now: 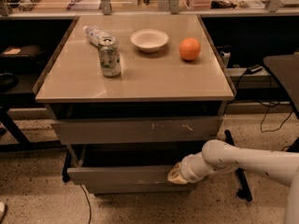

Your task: Close middle drawer

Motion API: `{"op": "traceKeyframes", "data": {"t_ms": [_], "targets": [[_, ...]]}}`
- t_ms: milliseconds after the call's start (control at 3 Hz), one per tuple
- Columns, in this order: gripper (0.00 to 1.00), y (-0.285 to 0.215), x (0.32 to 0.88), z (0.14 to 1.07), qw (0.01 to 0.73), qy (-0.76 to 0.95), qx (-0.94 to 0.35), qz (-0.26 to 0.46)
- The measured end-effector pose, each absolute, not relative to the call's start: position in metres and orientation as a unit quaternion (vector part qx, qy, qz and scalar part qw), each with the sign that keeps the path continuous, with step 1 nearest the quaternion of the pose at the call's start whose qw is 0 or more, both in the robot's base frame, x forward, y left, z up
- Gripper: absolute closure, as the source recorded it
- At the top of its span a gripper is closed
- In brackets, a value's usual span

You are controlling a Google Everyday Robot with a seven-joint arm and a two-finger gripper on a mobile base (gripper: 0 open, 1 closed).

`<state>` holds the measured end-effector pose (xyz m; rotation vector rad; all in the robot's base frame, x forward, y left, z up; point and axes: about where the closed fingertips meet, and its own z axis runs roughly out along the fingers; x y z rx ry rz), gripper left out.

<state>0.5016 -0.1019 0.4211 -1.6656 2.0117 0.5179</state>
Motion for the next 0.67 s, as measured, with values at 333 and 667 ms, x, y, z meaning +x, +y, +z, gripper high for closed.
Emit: {"op": "traceKeyframes", "data": {"t_ms": [333,667], "targets": [[0.35,-0.1019,0.5016,0.4211,0.237,0.734,-0.608,0.189],[0.1,-0.1018,0.5016,0.421,0.237,0.734,-0.608,0.189]]}}
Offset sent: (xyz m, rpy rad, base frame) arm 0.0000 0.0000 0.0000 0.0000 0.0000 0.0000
